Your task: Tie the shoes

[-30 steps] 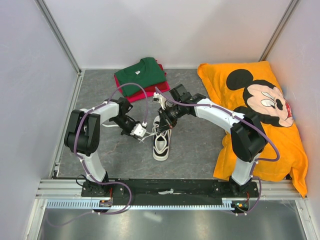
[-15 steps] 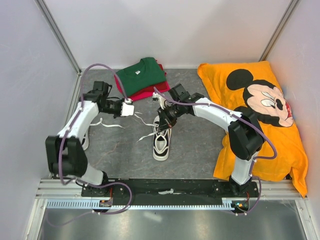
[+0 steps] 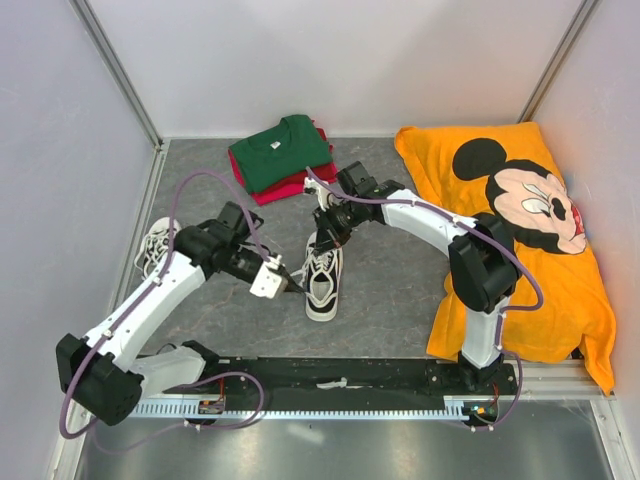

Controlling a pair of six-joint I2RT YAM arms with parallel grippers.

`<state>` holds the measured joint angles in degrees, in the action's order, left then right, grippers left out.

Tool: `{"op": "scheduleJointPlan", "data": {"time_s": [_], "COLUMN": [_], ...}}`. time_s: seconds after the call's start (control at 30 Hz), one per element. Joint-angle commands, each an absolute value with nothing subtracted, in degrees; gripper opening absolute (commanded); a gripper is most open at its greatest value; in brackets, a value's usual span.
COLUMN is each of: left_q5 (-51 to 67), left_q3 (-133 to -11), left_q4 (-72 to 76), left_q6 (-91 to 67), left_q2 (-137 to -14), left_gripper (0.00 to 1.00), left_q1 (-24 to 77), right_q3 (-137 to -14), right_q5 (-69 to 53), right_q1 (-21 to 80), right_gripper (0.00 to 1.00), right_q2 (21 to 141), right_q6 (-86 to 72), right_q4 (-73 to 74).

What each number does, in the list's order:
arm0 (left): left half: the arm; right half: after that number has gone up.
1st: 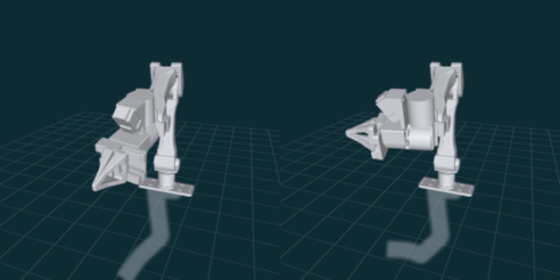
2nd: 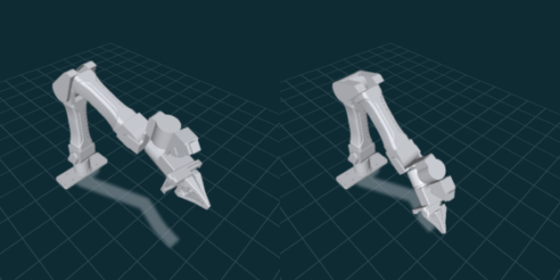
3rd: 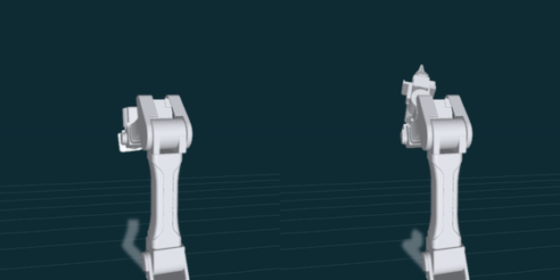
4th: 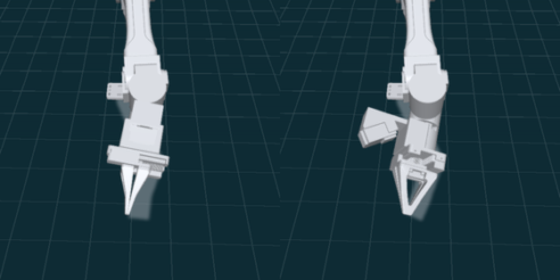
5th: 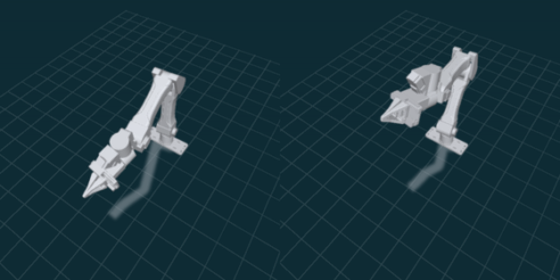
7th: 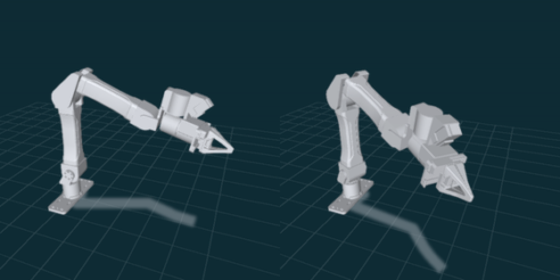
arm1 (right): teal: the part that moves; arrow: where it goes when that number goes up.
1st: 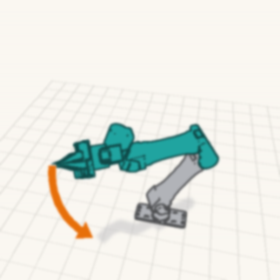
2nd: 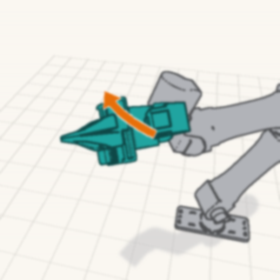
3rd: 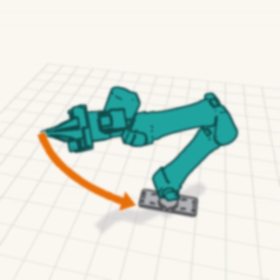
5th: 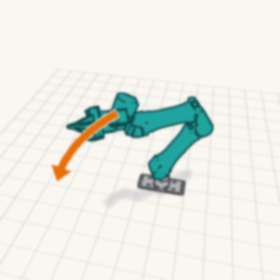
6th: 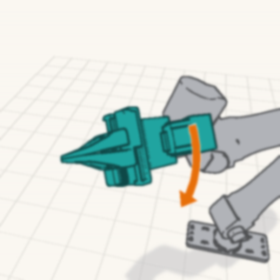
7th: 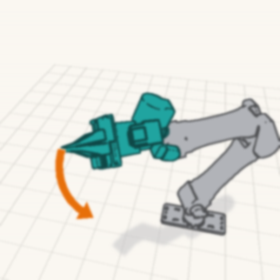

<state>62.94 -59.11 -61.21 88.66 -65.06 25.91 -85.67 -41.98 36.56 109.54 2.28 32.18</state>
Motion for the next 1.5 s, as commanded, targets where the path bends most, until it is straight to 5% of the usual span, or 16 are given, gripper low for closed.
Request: {"op": "scheduleJointPlan", "data": {"time_s": [0.0, 0.57, 0.9, 0.97, 1.0, 1.1, 1.23, 1.47], "left_q5": [64.43, 55.20, 58.44, 58.71, 59.15, 58.89, 59.15, 57.14], "left_q3": [-57.57, -53.27, -56.34, -56.86, -57.21, -59.06, -58.89, -50.46], "left_q4": [-45.41, -7.40, -13.97, -15.46, -15.90, -15.91, -16.17, -11.70], "left_q6": [72.56, 66.16, 82.25, 86.11, 85.78, 79.65, 67.46, 45.71], "left_q2": [-65.39, -80.59, -89.82, -90.88, -90.79, -88.34, -80.61, -65.93], "left_gripper": [0.01, 0.02, 0.02, 0.11, 0.29, 0.61, 0.65, 0.50], "left_q1": [33.47, 50.89, 49.84, 49.48, 49.13, 48.78, 45.80, 29.90], "right_q3": [-88.42, -88.68, -91.75, -92.81, -93.07, -93.87, -95.01, -95.71], "right_q5": [-43.59, -50.10, -51.41, -51.68, -51.59, -51.50, -52.12, -53.70], "right_q1": [36.47, 36.47, 36.30, 36.30, 36.30, 36.30, 36.38, 36.47], "right_gripper": [0.00, 0.00, 0.00, 0.00, 0.00, 0.00, 0.00, 0.00], "right_q2": [110.13, 109.95, 111.97, 112.85, 112.94, 113.55, 114.08, 114.00], "right_q6": [1.76, 11.32, 21.61, 23.02, 23.38, 23.99, 23.38, 20.22], "right_q4": [31.11, 36.20, 46.23, 47.90, 48.25, 49.04, 48.96, 46.85]}}
